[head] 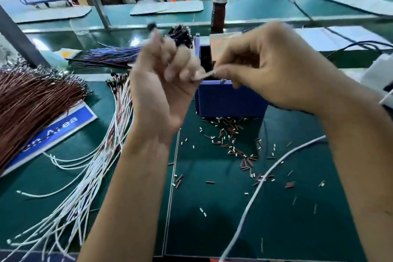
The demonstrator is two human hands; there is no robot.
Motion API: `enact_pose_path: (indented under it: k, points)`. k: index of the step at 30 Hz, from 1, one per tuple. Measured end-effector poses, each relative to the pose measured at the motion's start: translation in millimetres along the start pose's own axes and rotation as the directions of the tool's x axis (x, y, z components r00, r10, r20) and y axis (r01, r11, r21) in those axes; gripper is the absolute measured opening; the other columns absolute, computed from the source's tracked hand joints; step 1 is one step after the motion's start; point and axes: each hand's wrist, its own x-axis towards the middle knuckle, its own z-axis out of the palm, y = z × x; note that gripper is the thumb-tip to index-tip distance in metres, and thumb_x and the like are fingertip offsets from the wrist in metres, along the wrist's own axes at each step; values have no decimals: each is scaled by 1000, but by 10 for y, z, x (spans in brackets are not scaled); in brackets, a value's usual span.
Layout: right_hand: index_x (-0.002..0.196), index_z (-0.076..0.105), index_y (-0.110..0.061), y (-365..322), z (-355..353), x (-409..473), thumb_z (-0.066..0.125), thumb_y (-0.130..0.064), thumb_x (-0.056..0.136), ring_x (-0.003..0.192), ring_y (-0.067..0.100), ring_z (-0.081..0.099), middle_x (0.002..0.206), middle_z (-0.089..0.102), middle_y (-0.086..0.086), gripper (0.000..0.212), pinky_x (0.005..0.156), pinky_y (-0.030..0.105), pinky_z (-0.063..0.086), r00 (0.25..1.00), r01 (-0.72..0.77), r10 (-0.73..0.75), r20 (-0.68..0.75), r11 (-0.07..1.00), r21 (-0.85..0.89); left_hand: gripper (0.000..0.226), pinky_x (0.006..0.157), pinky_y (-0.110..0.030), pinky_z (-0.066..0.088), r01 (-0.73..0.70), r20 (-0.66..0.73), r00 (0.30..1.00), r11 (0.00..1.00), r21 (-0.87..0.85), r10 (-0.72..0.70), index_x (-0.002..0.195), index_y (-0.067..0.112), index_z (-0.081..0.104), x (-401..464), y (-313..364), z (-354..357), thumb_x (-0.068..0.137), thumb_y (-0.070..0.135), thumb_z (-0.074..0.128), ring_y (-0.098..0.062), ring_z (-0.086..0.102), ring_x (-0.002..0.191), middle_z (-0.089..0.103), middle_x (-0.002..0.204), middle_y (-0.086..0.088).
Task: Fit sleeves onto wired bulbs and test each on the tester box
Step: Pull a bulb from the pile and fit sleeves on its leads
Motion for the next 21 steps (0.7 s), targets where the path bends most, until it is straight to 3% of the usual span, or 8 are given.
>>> enact_pose_path:
  k: [3,5,6,7,9,13,15,21]
  points:
    - [84,81,-22,146,63,-95,78,-31,91,70,1,64,62,69,-12,11,66,14,44,985,-24,40,165,995,-100,35,56,-28,29,-9,59,998,916,401,-16,63,18,40,-88,-208,-66,96,12,48,-15,30,52,30,51,4]
    - [84,80,-23,242,146,-107,78,-32,92,73,-5,62,63,68,-11,12,72,13,45,969,-61,96,226,985,-159,30,56,-29,26,-71,126,992,690,720,-30,65,12,44,-109,-320,-158,90,9,59,-14,33,56,37,57,-3]
    - [84,79,-23,282,194,-109,77,-30,92,72,-1,62,64,67,-11,11,76,23,52,967,-76,116,225,981,-180,26,57,-29,27,-94,164,984,584,807,-69,68,10,46,-109,-355,-187,88,9,63,-14,34,59,40,62,-5]
    - [84,79,-22,312,238,-112,76,-27,92,72,5,63,66,66,-11,10,77,35,55,968,-90,133,214,976,-199,22,57,-29,27,-105,190,976,529,842,-109,73,9,47,-120,-380,-169,86,8,65,-14,35,63,41,67,-5]
    - [80,77,-20,376,319,-129,76,-25,90,74,18,65,68,66,-9,11,74,43,56,964,-122,164,211,972,-199,19,57,-30,30,-114,210,967,484,868,-147,80,7,46,-147,-450,-194,82,3,64,-16,35,65,44,71,-6]
    - [66,70,-24,502,465,-209,80,-26,90,61,9,63,62,69,-5,26,62,36,52,951,-225,229,207,974,-42,32,56,-29,41,-205,241,966,282,937,-97,91,15,47,-172,-599,-304,82,4,76,-13,44,63,54,74,8]
    - [67,71,-27,570,496,-268,79,-26,92,59,8,65,62,70,-7,26,58,27,49,951,-239,226,210,970,40,30,56,-31,45,-203,233,968,265,943,-87,92,17,48,-173,-641,-353,85,4,75,-18,50,62,60,74,5]
    - [92,80,-21,830,360,-503,80,-12,91,63,7,71,77,79,-5,8,58,16,52,972,-236,214,100,901,364,10,62,-38,53,-99,154,984,431,897,-93,90,11,62,-183,-637,-441,94,11,71,-29,68,65,72,71,-4]
